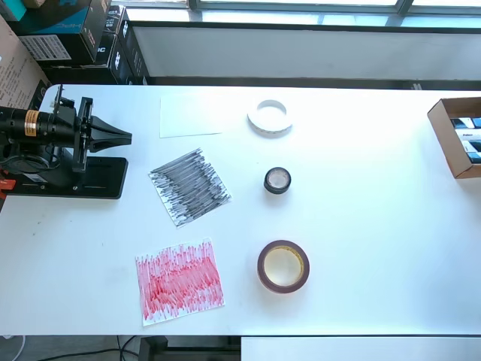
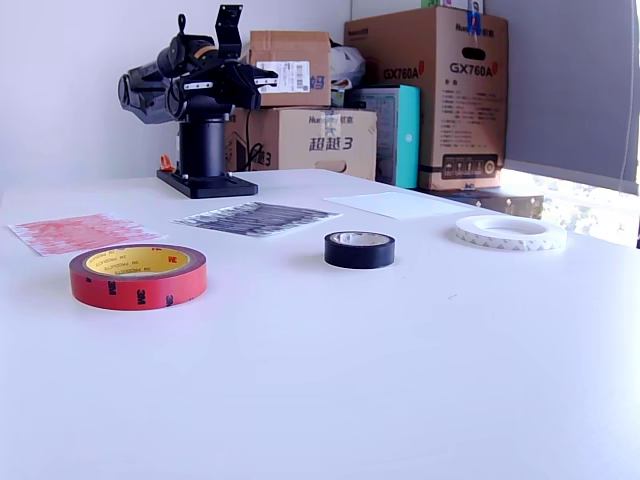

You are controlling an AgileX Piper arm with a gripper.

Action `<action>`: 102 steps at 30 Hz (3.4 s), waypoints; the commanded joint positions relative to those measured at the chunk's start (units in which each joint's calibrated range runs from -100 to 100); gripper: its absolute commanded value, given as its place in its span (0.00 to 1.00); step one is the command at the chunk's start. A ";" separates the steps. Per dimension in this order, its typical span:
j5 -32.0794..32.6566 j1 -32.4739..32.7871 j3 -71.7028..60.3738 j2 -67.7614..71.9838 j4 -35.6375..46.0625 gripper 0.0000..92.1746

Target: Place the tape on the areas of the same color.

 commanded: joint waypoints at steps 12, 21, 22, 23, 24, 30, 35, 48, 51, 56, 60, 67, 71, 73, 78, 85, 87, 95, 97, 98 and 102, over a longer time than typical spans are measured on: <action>-24.54 1.90 0.18 0.63 -15.57 0.00; -24.54 1.90 0.18 0.63 -15.57 0.00; -24.54 1.90 0.18 0.63 -15.57 0.00; -24.54 1.90 0.18 0.63 -15.57 0.00; -24.54 1.90 0.18 0.63 -15.57 0.00; -24.54 1.90 0.18 0.63 -15.57 0.00; -24.54 1.90 0.18 0.63 -15.57 0.00; -24.54 1.90 0.18 0.63 -15.57 0.00; -24.54 1.90 0.18 0.63 -15.57 0.00; -24.54 1.90 0.18 0.63 -15.57 0.00; -24.54 1.90 0.18 0.63 -15.57 0.00; -24.54 1.90 0.18 0.63 -15.57 0.00; -24.54 1.90 0.18 0.63 -15.57 0.00; -24.54 1.90 0.18 0.63 -15.57 0.00; -24.54 1.90 0.18 0.63 -15.57 0.01; -24.54 1.90 0.18 0.63 -15.57 0.00; -24.54 1.90 0.18 0.63 -15.57 0.00; -24.63 1.90 0.18 0.72 -15.57 0.00; -24.79 1.98 0.18 0.72 -15.57 0.00; -24.87 1.98 0.09 0.82 -15.49 0.00; -24.46 2.22 -2.82 1.75 -14.81 0.00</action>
